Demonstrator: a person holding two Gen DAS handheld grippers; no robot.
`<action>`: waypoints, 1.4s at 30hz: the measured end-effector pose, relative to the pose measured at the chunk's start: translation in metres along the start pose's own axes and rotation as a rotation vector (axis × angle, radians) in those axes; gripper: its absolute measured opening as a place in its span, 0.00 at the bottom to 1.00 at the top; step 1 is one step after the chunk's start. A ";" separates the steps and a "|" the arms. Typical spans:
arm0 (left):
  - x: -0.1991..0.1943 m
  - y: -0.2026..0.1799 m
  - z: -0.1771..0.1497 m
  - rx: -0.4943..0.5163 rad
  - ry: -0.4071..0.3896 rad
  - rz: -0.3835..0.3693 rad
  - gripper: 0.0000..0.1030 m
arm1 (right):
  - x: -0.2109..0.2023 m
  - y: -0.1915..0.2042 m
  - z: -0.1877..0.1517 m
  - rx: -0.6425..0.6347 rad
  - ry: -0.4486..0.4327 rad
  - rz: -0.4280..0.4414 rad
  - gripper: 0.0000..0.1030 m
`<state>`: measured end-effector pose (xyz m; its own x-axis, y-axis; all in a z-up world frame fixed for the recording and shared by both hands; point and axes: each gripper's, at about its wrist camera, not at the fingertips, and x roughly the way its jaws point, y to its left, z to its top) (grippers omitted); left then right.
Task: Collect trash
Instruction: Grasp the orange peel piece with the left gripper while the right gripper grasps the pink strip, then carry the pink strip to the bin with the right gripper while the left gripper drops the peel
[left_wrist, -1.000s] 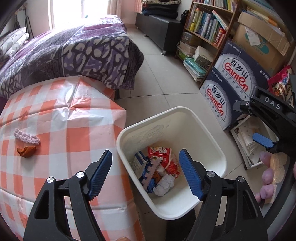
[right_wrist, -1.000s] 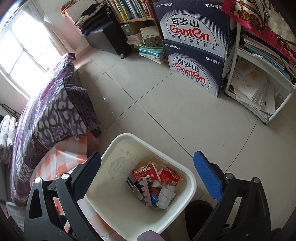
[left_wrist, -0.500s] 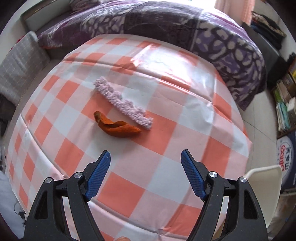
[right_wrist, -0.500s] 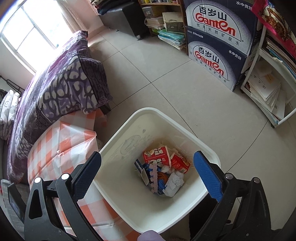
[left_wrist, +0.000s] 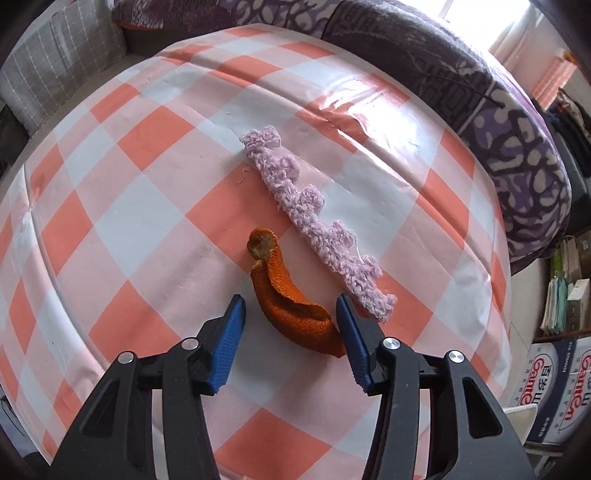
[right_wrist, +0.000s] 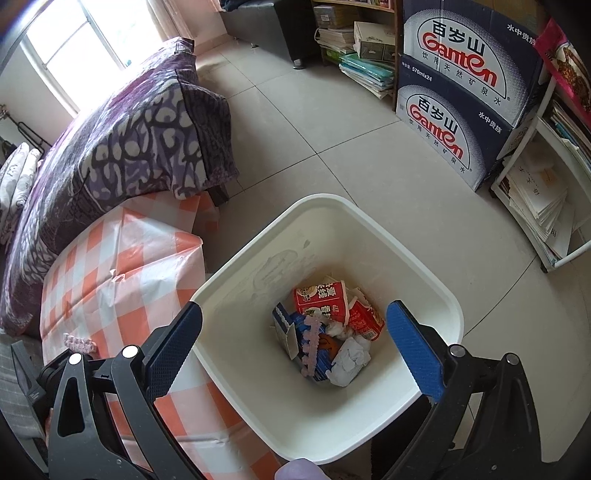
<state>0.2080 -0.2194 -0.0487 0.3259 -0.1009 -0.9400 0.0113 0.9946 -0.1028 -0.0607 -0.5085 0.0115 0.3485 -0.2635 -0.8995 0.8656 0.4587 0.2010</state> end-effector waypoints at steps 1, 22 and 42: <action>0.000 0.002 0.001 0.027 -0.004 -0.007 0.33 | 0.001 0.003 -0.001 -0.008 0.001 -0.001 0.93; -0.050 0.166 0.026 0.008 -0.085 0.010 0.18 | 0.057 0.255 -0.103 -0.811 -0.008 0.192 0.93; -0.071 0.205 0.035 -0.061 -0.129 -0.028 0.18 | 0.077 0.330 -0.125 -0.873 0.031 0.295 0.20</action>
<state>0.2205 -0.0072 0.0088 0.4451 -0.1209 -0.8873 -0.0343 0.9878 -0.1518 0.2069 -0.2713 -0.0397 0.4915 -0.0167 -0.8707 0.1599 0.9846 0.0714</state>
